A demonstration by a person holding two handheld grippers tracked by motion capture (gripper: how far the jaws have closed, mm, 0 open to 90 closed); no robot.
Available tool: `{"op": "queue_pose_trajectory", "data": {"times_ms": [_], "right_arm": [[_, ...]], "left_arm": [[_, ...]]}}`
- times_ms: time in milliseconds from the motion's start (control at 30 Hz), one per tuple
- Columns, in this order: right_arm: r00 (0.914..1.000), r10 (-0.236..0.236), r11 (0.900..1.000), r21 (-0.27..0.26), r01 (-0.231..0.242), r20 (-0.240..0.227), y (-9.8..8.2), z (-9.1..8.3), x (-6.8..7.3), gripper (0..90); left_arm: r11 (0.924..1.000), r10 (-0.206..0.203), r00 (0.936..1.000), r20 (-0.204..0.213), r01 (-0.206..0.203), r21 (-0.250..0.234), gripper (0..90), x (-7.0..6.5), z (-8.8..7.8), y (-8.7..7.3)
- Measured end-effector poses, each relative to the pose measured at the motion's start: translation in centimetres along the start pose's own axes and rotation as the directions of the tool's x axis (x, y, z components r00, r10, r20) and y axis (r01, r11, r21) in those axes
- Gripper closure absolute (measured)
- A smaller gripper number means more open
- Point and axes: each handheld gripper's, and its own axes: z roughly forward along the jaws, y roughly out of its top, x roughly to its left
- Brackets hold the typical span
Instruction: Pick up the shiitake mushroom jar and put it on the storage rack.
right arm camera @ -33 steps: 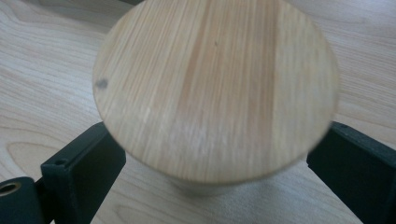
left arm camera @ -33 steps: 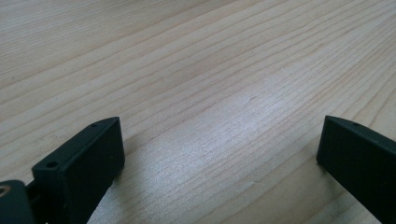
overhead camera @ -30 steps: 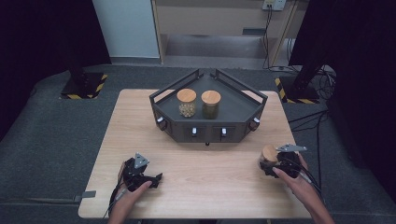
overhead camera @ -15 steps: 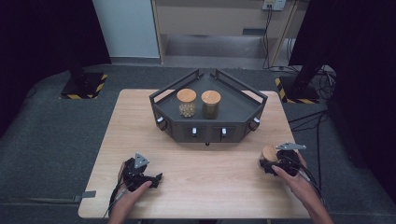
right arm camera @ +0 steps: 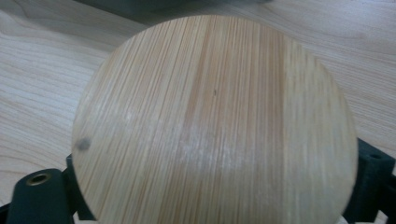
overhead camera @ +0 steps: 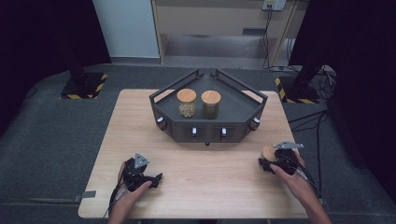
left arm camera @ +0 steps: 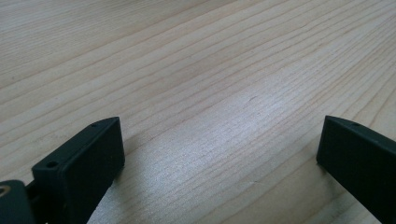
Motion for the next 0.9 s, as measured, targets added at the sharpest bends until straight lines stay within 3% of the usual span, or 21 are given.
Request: {"op": "queue_pose_trajectory", "data": {"times_ms": [400,767,900], "right_arm": [[1.0000,-0.004,1.000,0.011,0.005,-0.006,0.12,0.27,0.38,25.0],[1.0000,0.002,1.000,0.008,-0.002,0.010,0.07,0.11,0.65,25.6],[0.9999,0.013,1.000,-0.018,-0.013,0.007,-0.16,-0.39,0.48,25.6]], "left_arm": [[1.0000,0.000,1.0000,0.000,0.000,0.000,0.0,0.00,0.00,0.00],[1.0000,0.000,1.0000,0.000,0.000,0.000,0.0,0.00,0.00,0.00],[1.0000,0.000,1.0000,0.000,0.000,0.000,0.0,0.00,0.00,0.00]]}}
